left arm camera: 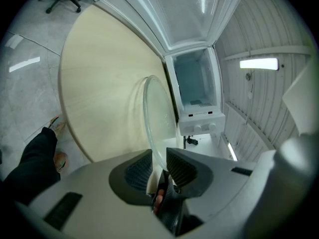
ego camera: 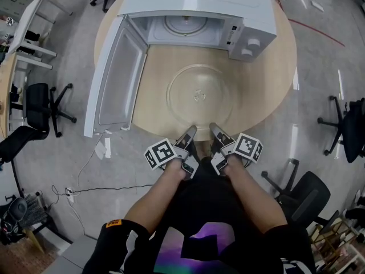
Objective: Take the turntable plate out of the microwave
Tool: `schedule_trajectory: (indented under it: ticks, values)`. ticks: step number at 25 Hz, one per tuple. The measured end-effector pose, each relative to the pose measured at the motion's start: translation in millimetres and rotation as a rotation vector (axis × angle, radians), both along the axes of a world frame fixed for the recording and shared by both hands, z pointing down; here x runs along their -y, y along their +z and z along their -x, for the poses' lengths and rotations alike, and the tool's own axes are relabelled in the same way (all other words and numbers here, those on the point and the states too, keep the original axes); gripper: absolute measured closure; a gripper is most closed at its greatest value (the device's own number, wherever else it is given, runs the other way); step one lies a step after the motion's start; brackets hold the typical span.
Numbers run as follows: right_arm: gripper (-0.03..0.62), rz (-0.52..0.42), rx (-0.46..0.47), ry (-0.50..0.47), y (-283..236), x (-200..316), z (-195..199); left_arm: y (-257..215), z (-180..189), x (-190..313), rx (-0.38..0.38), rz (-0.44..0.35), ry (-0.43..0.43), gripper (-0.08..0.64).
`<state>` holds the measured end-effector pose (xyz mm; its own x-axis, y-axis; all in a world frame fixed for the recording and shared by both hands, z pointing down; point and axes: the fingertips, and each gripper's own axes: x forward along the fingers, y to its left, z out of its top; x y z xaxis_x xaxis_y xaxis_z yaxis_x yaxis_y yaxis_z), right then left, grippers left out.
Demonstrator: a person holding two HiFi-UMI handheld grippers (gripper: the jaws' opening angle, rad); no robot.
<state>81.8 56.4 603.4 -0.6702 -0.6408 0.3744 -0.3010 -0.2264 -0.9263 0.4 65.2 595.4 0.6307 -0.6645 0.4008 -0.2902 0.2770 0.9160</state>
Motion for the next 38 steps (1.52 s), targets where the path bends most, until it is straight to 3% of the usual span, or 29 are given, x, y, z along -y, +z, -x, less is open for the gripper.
schedule_trajectory:
  ticks: [11, 28, 33, 38]
  values:
    - [0.537, 0.111, -0.002, -0.003, 5.8, -2.1, -1.9, 8.6, -1.4, 1.3, 0.037, 0.030, -0.011, 0.431]
    - [0.537, 0.130, -0.107, -0.024, 7.6, -10.4, -11.3, -0.2, -4.3, -10.7, 0.077, 0.074, 0.062, 0.431]
    - [0.537, 0.024, -0.213, -0.072, -12.9, -16.2, -16.9, -13.3, 0.9, -14.9, 0.136, 0.015, 0.096, 0.431]
    - [0.537, -0.193, -0.397, -0.142, -57.1, -14.0, -19.9, -59.5, -0.3, -12.5, 0.300, -0.190, 0.200, 0.439]
